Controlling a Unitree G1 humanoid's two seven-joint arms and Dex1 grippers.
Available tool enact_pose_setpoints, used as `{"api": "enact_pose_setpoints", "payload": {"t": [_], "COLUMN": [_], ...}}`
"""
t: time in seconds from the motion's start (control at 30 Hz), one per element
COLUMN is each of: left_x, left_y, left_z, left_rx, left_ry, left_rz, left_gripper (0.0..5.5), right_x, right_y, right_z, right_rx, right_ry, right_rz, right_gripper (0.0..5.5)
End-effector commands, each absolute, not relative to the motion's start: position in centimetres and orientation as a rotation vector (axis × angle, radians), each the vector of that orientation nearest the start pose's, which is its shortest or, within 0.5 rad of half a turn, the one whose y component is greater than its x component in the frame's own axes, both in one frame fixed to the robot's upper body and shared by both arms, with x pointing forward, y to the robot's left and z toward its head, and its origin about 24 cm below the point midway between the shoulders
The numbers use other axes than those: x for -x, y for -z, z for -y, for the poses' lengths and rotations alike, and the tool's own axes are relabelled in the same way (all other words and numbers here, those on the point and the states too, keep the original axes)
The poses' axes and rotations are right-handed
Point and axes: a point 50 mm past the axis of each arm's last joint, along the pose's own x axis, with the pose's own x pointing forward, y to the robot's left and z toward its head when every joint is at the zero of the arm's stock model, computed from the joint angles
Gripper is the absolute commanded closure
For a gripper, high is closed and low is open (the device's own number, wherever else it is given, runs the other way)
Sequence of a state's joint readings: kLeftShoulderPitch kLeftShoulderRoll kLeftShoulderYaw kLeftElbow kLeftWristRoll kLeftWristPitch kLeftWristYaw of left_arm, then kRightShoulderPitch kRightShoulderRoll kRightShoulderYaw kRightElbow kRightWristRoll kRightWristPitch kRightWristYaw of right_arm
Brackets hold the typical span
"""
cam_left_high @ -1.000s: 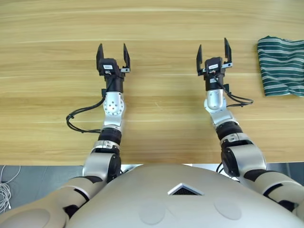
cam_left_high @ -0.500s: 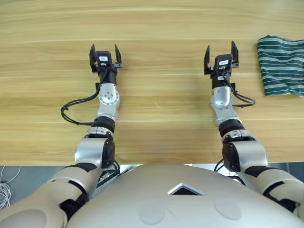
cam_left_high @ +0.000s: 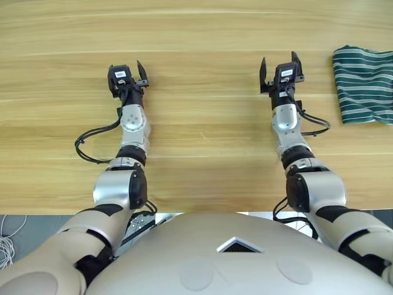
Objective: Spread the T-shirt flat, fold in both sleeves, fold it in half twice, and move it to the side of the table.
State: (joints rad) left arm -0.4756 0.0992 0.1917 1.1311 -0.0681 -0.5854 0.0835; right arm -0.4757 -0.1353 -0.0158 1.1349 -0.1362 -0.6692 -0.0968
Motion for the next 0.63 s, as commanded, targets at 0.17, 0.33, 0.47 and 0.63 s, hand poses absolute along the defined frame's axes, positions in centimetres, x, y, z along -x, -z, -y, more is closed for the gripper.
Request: {"api": "enact_pose_setpoints", "payload": {"t": [0.17,0.33,0.47,0.63], "left_x": [-30.3,-30.1,-30.0,-29.9], "left_y": [2.4,2.4,2.3,1.9], "left_z": [-19.0,-18.3,-18.5,-19.3], "left_rx": [0.163,0.153,0.154,0.143], "left_ry": [-0.182,-0.093,-0.117,-0.164], "left_rz": [-0.104,-0.090,-0.079,-0.049], "left_gripper": [1.49,1.49,1.49,1.49], "right_x": [-31.5,-31.6,-31.5,-31.6], "right_y": [0.7,0.6,0.6,0.6], "right_z": [15.9,15.4,15.3,14.7], "right_rx": [0.209,0.207,0.210,0.223], "right_ry": [-0.074,-0.093,-0.096,-0.119], "right_rz": [-0.010,-0.005,-0.001,0.004], "right_gripper": [1.61,1.61,1.61,1.61]}}
